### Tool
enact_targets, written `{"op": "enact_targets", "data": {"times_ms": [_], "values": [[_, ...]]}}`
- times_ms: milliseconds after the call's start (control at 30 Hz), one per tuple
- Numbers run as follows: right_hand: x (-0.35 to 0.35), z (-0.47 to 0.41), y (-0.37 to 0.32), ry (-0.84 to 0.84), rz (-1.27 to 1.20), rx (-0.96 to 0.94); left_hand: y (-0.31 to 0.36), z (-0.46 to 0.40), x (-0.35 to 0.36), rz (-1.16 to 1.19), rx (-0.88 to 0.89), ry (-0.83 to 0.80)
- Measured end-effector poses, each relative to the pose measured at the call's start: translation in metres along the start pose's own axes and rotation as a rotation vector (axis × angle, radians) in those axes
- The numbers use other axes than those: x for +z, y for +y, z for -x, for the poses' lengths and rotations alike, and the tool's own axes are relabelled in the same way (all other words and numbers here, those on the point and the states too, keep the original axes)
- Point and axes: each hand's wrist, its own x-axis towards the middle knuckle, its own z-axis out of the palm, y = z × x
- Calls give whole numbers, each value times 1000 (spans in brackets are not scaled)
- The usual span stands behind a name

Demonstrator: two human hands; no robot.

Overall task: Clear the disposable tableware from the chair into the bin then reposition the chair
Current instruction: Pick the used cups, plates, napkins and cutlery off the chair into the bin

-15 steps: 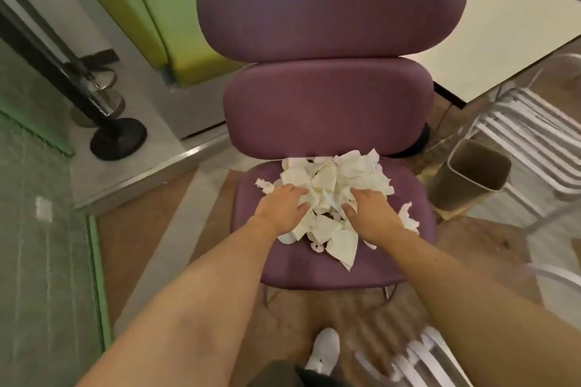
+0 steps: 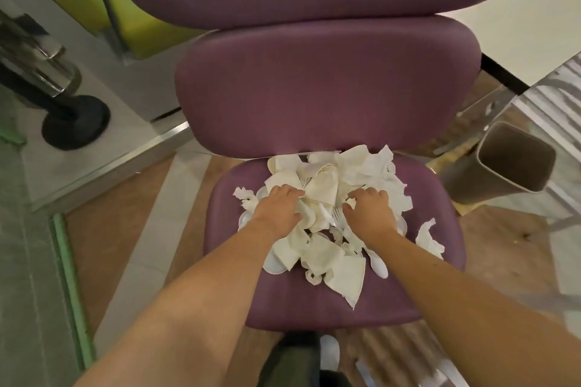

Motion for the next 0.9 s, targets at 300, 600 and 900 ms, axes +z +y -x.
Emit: {"op": "enact_targets", "data": {"times_ms": [300, 600, 900], "values": [[31, -87, -17, -129, -204, 200, -29, -67, 22, -161, 43, -52], [54, -103, -20, -151, -313, 303, -40, -83, 16, -46, 66, -51], [35, -102, -16, -90, -617, 303, -32, -77, -5, 247, -94, -46]]}}
